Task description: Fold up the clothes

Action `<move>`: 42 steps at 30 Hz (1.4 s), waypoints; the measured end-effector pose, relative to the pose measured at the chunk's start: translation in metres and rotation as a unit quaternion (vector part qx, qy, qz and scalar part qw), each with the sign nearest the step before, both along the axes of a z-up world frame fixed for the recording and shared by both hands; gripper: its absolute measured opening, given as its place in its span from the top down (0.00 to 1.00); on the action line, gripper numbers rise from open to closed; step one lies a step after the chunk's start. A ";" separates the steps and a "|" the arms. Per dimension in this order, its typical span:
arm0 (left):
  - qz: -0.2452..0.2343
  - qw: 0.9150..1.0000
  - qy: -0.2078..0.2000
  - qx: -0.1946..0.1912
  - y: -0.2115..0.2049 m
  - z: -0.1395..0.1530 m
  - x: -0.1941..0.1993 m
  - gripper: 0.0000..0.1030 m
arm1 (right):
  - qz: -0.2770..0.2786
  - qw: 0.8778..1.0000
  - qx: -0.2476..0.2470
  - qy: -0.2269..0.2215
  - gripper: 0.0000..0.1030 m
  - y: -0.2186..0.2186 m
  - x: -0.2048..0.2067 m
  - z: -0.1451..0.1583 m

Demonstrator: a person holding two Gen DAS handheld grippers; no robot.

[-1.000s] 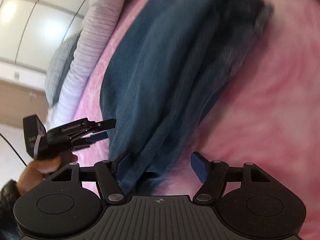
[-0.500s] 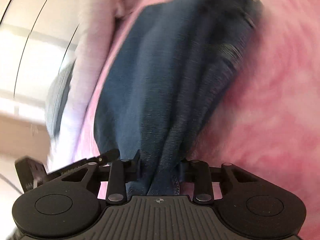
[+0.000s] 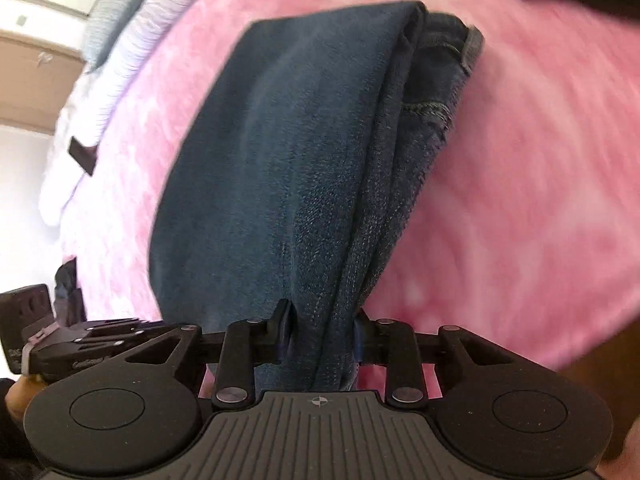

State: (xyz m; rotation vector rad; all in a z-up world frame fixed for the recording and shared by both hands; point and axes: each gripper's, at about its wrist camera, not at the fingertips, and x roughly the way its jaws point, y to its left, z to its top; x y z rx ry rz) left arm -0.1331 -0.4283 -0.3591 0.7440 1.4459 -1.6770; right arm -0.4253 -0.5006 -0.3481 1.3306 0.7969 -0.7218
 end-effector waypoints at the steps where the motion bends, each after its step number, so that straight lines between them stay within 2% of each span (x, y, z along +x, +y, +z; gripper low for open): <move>1: -0.018 1.000 0.001 -0.003 0.004 0.000 0.001 0.90 | -0.015 1.000 -0.003 0.004 0.72 0.013 -0.003 -0.002; 4: -0.079 0.997 -0.002 -0.022 0.005 0.005 0.013 0.91 | -0.062 0.996 -0.048 0.031 0.71 0.038 0.004 0.011; 7: -0.121 0.991 -0.013 -0.052 0.005 0.022 0.037 0.90 | -0.109 0.988 -0.093 0.059 0.61 0.063 0.010 0.025; 9: -0.146 0.987 -0.020 -0.068 -0.006 0.035 0.052 0.81 | -0.138 0.978 -0.135 0.083 0.41 0.088 0.020 0.043; 10: -0.158 0.984 -0.025 -0.076 -0.017 0.040 0.055 0.78 | -0.152 0.973 -0.151 0.086 0.36 0.098 0.026 0.050; 11: -0.171 0.981 -0.030 -0.085 -0.027 0.045 0.058 0.71 | -0.166 0.969 -0.159 0.090 0.24 0.110 0.023 0.057; 12: -0.182 0.978 -0.032 -0.093 -0.039 0.049 0.059 0.66 | -0.180 0.965 -0.168 0.094 0.17 0.122 0.019 0.063; 15: -0.212 0.971 -0.023 -0.106 -0.081 0.054 0.054 0.56 | -0.234 0.953 -0.173 0.083 0.17 0.139 0.019 0.073; 19: -0.233 0.962 -0.008 -0.143 -0.142 0.050 0.029 0.53 | -0.311 0.936 -0.154 0.052 0.17 0.171 0.019 0.051; 22: -0.255 0.953 -0.003 -0.165 -0.186 0.035 0.003 0.38 | -0.350 0.925 -0.144 0.038 0.17 0.188 0.018 0.032; 23: -0.260 0.952 0.001 -0.161 -0.201 0.028 -0.005 0.37 | -0.358 0.922 -0.144 0.032 0.17 0.192 0.017 0.027; 25: -0.257 0.957 0.014 -0.138 -0.225 0.012 -0.015 0.37 | -0.377 0.915 -0.143 0.017 0.17 0.199 0.014 0.018; 29: -0.269 0.957 0.041 -0.105 -0.252 -0.015 -0.033 0.38 | -0.454 0.883 -0.119 -0.018 0.17 0.217 0.005 -0.001; 31: -0.280 0.954 0.049 -0.091 -0.260 -0.029 -0.041 0.39 | -0.474 0.871 -0.116 -0.051 0.17 0.218 0.004 -0.011; 34: -0.298 0.950 0.039 -0.088 -0.265 -0.047 -0.050 0.31 | -0.503 0.851 -0.112 -0.099 0.17 0.219 0.003 -0.025; 37: -0.295 0.951 0.042 -0.085 -0.262 -0.050 -0.053 0.35 | -0.526 0.836 -0.105 -0.115 0.18 0.213 -0.002 -0.035; 38: -0.297 0.950 0.051 -0.086 -0.260 -0.050 -0.053 0.49 | -0.536 0.829 -0.101 -0.120 0.24 0.212 -0.005 -0.038; 39: -0.298 0.949 0.059 -0.086 -0.259 -0.050 -0.053 0.61 | -0.545 0.823 -0.096 -0.125 0.48 0.211 -0.008 -0.040; 40: -0.296 0.949 0.060 -0.091 -0.256 -0.049 -0.053 0.62 | -0.551 0.821 -0.088 -0.117 0.58 0.210 -0.012 -0.040; 42: -0.288 0.950 0.053 -0.106 -0.249 -0.045 -0.052 0.66 | -0.526 0.840 -0.087 -0.104 0.72 0.202 -0.020 -0.028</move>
